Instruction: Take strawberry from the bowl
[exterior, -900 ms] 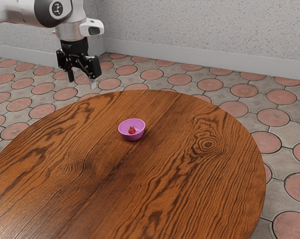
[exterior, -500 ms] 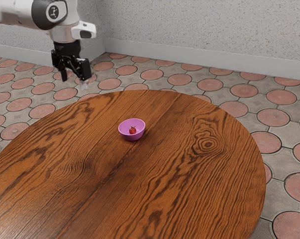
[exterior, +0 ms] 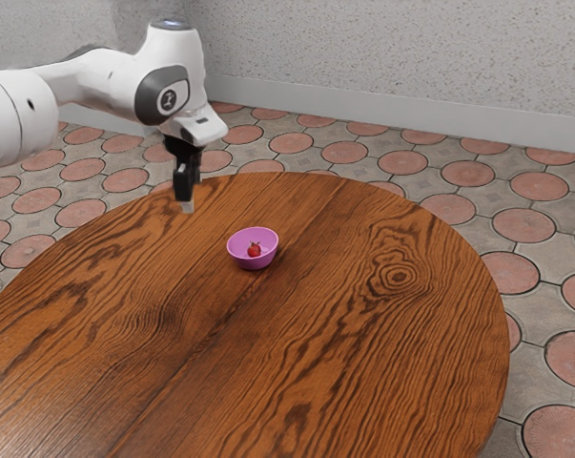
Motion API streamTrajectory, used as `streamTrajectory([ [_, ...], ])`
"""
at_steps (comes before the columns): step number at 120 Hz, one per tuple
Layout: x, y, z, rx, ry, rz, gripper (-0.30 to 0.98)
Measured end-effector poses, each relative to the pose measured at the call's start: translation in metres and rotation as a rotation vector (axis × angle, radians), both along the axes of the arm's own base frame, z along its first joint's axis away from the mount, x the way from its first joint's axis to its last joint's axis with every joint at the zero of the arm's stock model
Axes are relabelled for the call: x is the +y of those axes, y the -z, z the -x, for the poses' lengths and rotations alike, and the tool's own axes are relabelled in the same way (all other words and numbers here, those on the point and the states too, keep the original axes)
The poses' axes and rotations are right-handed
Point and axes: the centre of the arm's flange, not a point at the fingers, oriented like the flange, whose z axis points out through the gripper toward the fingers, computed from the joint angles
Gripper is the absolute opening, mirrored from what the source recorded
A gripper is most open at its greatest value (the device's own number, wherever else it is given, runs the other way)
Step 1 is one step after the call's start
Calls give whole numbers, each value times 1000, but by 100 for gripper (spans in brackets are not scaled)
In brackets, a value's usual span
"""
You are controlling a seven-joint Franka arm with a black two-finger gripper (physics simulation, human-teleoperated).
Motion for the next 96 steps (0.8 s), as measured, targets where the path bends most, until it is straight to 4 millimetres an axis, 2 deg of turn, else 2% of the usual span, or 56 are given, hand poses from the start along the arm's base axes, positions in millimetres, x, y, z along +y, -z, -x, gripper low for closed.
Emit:
streamTrajectory([
  [10, -7, 15, -25, -30, 132, 82, 69],
  [30, -12, 50, -43, -30, 345, 81, 68],
  [45, -14, 68, -59, -44, 465, 67, 53],
  [62, -18, 97, -70, -44, 572, 66, 39],
  [90, -11, 141, -87, -43, 699, 42, 34],
  [96, -19, 148, -90, -35, 748, 23, 34],
])
